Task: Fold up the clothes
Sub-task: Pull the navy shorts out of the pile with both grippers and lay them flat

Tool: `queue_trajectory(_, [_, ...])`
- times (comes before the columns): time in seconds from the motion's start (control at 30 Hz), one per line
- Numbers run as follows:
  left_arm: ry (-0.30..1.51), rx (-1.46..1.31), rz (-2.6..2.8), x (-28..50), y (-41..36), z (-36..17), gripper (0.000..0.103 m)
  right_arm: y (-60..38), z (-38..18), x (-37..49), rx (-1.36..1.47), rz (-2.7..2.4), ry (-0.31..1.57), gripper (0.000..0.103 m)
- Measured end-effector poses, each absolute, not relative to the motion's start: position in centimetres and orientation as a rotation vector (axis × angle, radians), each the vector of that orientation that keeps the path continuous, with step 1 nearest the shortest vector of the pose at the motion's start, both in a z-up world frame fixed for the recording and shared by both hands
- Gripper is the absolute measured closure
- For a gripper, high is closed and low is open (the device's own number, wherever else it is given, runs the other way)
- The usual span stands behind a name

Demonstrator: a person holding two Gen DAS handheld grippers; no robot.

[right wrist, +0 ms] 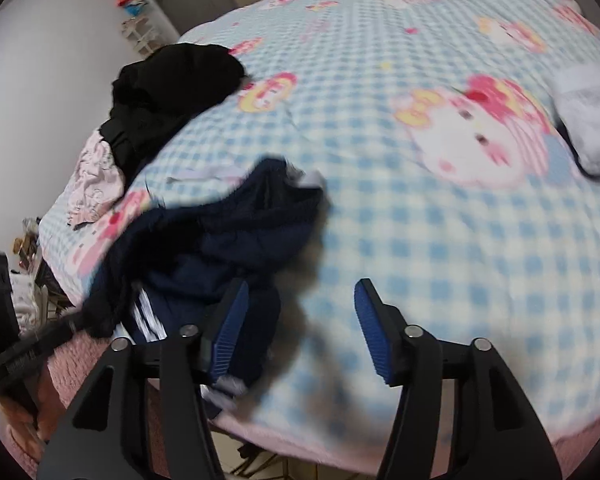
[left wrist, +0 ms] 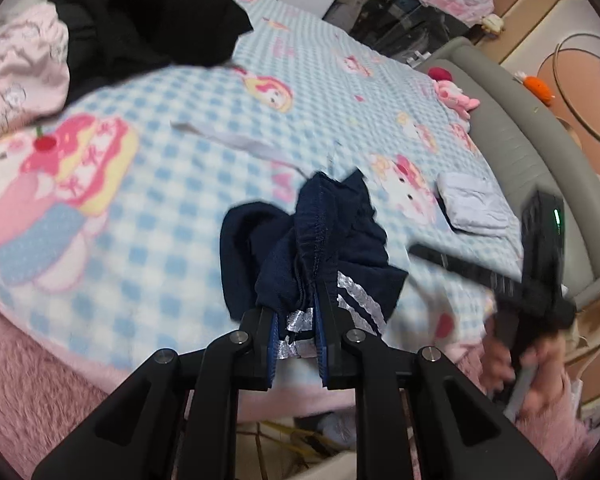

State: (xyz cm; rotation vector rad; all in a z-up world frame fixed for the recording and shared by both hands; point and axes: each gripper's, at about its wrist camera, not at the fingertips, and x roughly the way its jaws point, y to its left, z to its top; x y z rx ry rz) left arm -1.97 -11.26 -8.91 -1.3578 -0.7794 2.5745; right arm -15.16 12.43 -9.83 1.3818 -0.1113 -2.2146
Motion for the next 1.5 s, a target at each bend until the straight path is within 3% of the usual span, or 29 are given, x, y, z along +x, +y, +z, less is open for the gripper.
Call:
queue_trajectory(0.07, [-0.811, -1.365, 2.532, -1.8, -11.3, -9.6, 0.079, 10.6, -9.7, -16.5, 1.361, -2.193, -0.098, 0.024])
queue_trajectory(0.2, [-0.907, -1.359, 2.499, -2.9, -11.6, -10.8, 0.063, 6.7, -11.5, -19.9, 1.401, -2.196, 0.035, 0.022])
queue_trajectory(0.27, [-0.919, -1.373, 2.502, -3.6, -11.5, -11.3, 0.065, 5.3, -13.3, -21.3, 1.466, -2.217, 0.13, 0.023])
queue_trajectory(0.33, [-0.834, -1.432, 2.553, -4.2, -11.0, -11.7, 0.082, 5.9, -15.1, -21.7, 1.553, -2.167, 0.054, 0.044])
queue_trajectory(0.37, [-0.797, -1.462, 2.572, -4.5, -10.8, -11.8, 0.084, 6.4, -15.9, -21.7, 1.585, -2.137, 0.005, 0.067])
queue_trajectory(0.4, [-0.787, -1.47, 2.573, -4.8, -10.8, -11.9, 0.084, 6.9, -15.9, -21.2, 1.57, -2.145, 0.003, 0.079])
queue_trajectory(0.5, [-0.742, -1.463, 2.584, -6.4, -10.5, -11.6, 0.086, 8.4, -15.2, -19.9, 1.519, -2.185, 0.03, 0.092])
queue_trajectory(0.63, [-0.626, -1.375, 2.633, -9.9, -9.2, -8.4, 0.087, 11.4, -11.8, -19.8, 1.438, -2.307, -0.013, 0.094])
queue_trajectory(0.87, [-0.471, -0.962, 2.775, -11.8, -8.4, 4.4, 0.087, 16.4, 2.8, -17.4, 0.959, -2.567, -0.113, 0.093])
queue_trajectory(0.93, [-0.476, -0.95, 2.773, -11.2, -8.7, 5.7, 0.087, 17.5, 3.7, -16.4, 0.957, -2.561, -0.148, 0.091])
queue_trajectory(1.0, [-0.52, -1.037, 2.741, -10.3, -9.2, 3.5, 0.087, 18.7, 2.9, -15.4, 1.007, -2.536, -0.195, 0.078])
queue_trajectory(1.23, [-0.576, -1.471, 2.637, -7.0, -10.0, -8.4, 0.086, 20.7, -8.0, -12.0, 1.392, -2.422, -0.132, 0.072])
queue_trajectory(1.33, [-0.542, -1.488, 2.647, -5.9, -9.8, -9.7, 0.08, 20.9, -9.6, -11.6, 1.426, -2.423, -0.036, 0.072])
queue_trajectory(1.4, [-0.523, -1.498, 2.659, -5.4, -9.8, -10.2, 0.072, 20.9, -9.8, -11.7, 1.411, -2.437, 0.042, 0.062])
queue_trajectory(1.5, [-0.52, -1.512, 2.662, -4.5, -9.6, -10.7, 0.07, 20.8, -10.1, -11.9, 1.387, -2.456, 0.16, 0.061])
